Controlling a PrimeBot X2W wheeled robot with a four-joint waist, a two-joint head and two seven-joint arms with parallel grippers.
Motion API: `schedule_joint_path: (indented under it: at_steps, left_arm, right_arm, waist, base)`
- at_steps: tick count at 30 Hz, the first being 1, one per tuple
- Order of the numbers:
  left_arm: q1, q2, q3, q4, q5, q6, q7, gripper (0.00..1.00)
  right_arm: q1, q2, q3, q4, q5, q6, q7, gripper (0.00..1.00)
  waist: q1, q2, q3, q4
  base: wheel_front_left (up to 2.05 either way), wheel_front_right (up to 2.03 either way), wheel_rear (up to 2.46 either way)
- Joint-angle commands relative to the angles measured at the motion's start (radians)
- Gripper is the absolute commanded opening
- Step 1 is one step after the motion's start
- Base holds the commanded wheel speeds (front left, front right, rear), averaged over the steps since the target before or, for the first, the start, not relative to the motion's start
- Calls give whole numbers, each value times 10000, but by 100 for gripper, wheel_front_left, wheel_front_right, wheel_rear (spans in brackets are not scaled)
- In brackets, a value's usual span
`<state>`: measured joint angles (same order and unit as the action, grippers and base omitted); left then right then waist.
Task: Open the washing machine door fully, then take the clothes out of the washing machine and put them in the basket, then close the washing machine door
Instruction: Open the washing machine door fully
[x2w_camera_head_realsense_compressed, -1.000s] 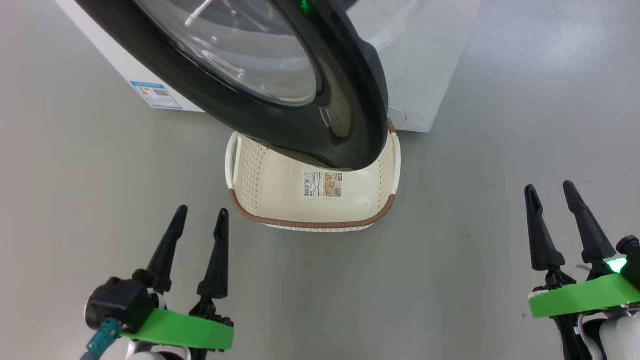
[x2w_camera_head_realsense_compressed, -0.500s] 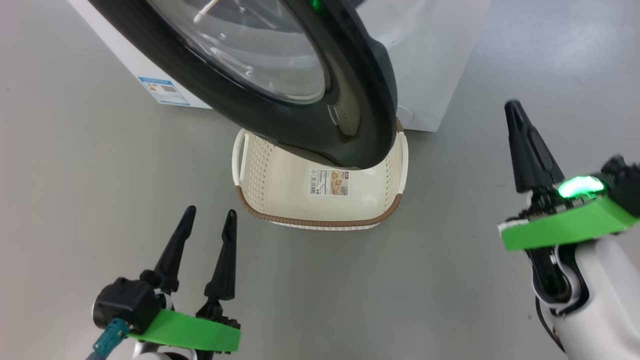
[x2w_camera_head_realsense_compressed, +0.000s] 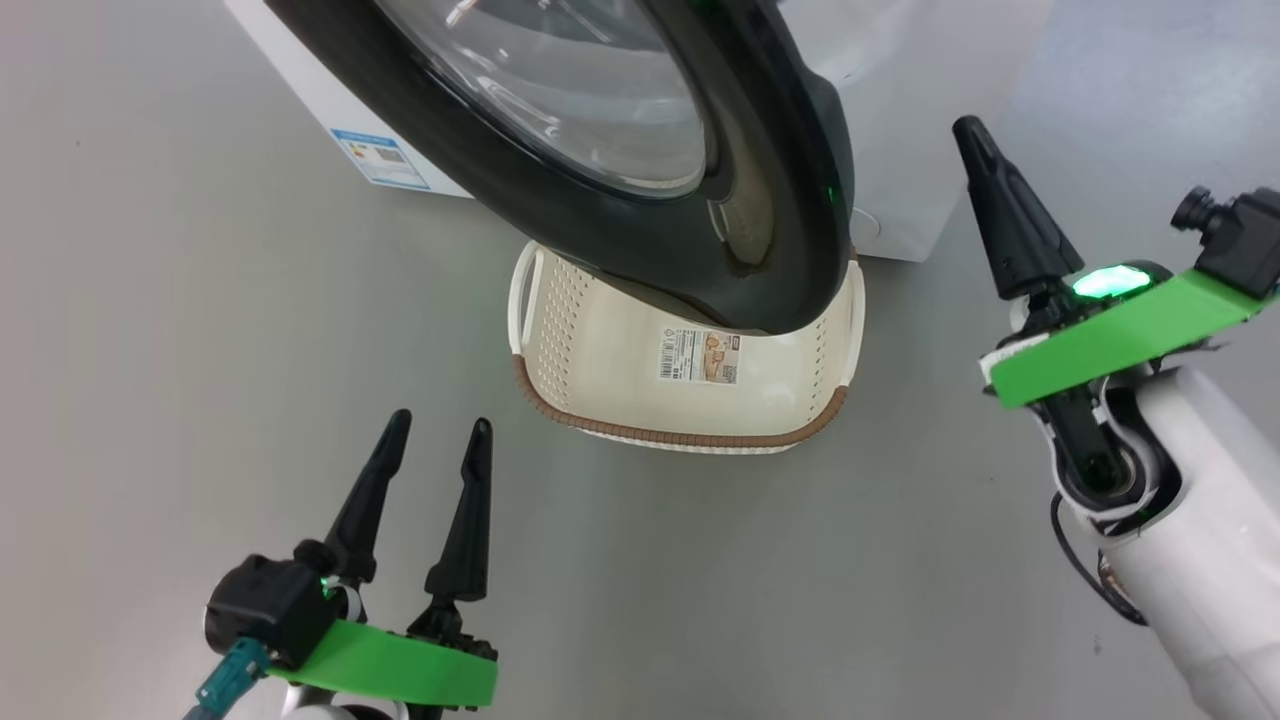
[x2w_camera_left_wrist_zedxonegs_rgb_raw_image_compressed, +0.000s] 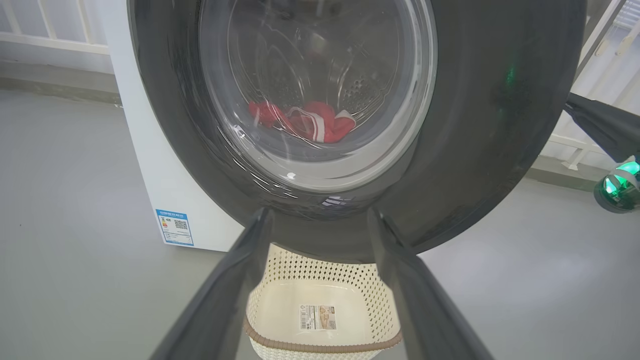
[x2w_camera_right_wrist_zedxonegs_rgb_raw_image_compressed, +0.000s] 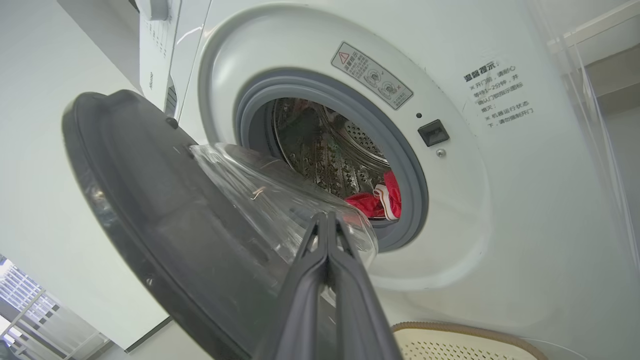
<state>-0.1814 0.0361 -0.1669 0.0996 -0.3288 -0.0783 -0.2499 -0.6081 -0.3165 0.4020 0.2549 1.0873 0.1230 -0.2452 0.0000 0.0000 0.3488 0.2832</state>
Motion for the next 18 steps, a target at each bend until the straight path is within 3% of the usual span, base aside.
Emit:
schedule_joint_path:
  at_steps: [1, 10, 18]
  left_arm:
    - [93, 141, 238, -300, -96, 85, -118, 100]
    - [92, 141, -24, -356, -265, 167, -118, 100]
    - [176, 141, -156, -402, -354, 220, -118, 100]
  right_arm:
    - [-325, -133, 343, -106, 510, 77, 90, 0]
    - [-1237, -908, 1714, -46, 2754, 77, 1185, 0]
    - [-1380, -1324, 2273, -368, 3745, 77, 1762, 0]
  waist:
    - [0, 0, 31, 75]
    - [0, 0, 69, 314]
    - [0, 0, -45, 448]
  base:
    - [0, 0, 0]
    - [0, 0, 0]
    - [0, 0, 0]
